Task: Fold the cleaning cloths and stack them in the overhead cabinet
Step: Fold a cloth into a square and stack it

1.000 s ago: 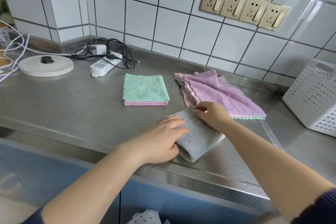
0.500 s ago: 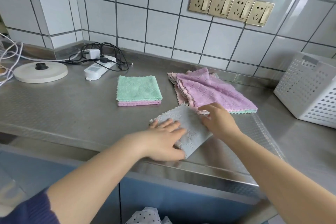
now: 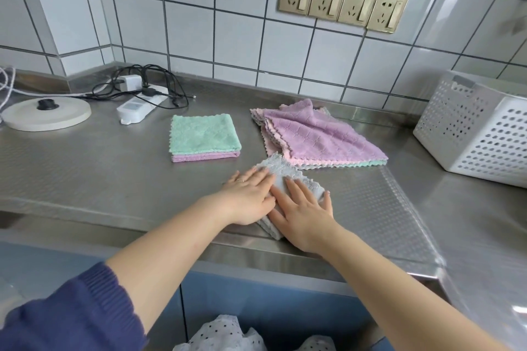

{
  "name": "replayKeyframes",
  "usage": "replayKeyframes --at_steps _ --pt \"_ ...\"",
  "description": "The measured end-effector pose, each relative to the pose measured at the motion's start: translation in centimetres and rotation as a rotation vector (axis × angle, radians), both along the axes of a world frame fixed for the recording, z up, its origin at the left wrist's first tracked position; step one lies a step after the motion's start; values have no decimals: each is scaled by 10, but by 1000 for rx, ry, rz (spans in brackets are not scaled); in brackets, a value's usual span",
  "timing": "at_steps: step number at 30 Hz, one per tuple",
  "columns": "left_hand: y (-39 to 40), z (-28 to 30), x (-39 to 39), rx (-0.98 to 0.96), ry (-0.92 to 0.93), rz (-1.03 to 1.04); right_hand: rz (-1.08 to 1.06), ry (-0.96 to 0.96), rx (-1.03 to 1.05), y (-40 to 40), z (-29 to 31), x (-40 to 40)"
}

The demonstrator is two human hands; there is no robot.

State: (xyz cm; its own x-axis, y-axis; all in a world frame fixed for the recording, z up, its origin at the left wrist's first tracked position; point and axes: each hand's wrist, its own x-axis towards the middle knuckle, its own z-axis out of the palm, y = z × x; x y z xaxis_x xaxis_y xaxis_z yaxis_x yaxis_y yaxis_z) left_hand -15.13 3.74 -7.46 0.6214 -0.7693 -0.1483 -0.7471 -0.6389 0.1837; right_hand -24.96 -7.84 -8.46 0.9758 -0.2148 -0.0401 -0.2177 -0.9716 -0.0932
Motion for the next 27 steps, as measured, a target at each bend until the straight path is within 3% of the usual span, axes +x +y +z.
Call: replayKeyframes --at_steps 9,12,15,19,22,27 --pt "1 2 11 -117 -19 168 -177 74 -30 -13 10 -41" --pt "2 11 18 -194 6 221 -227 90 56 -13 18 -52" --pt "6 23 19 -305 175 244 -225 -53 246 -7 27 -47" --pt "17 27 20 -418 348 292 -236 -447 530 2 20 -27" --pt "29 27 25 -533 453 322 -301 -640 879 8 22 -9" --pt "47 23 39 -887 730 423 -338 -755 1437 6 41 21"
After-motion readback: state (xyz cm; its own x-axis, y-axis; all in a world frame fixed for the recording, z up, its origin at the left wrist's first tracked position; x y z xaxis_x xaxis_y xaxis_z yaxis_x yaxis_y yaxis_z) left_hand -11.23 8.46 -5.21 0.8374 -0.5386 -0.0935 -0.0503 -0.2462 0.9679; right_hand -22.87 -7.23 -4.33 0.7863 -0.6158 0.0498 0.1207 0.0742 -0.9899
